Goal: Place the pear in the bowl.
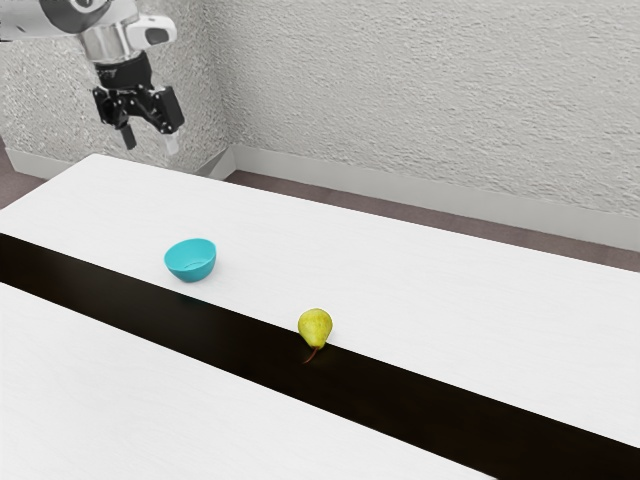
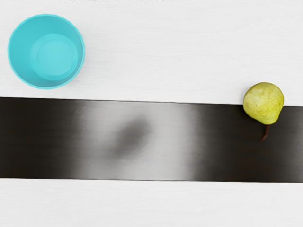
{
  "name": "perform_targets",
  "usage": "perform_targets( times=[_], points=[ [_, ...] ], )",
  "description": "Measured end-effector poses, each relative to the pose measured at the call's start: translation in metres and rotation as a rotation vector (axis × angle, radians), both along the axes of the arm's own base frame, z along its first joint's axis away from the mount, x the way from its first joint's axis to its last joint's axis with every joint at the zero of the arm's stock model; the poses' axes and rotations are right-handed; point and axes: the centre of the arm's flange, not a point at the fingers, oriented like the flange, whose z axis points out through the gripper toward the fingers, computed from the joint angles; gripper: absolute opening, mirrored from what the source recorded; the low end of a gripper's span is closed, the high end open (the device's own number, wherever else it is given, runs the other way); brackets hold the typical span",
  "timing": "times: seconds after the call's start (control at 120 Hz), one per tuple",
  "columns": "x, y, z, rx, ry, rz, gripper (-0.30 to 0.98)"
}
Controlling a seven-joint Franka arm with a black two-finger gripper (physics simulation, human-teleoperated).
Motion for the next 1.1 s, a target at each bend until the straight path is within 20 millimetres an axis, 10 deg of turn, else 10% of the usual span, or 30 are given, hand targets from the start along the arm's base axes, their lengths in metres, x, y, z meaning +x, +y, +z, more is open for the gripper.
perform_targets(
  times=[0.2, 0.667, 1.1],
  points=[
    [0.005, -0.019, -0.027, 0.001, 0.028, -0.006, 0.67],
    [0.055, -0.196, -0.215, 0.103, 0.16, 0.119, 0.67],
    [0.071, -0.234, -0.32, 0.108, -0.015, 0.337, 0.66]
  ],
)
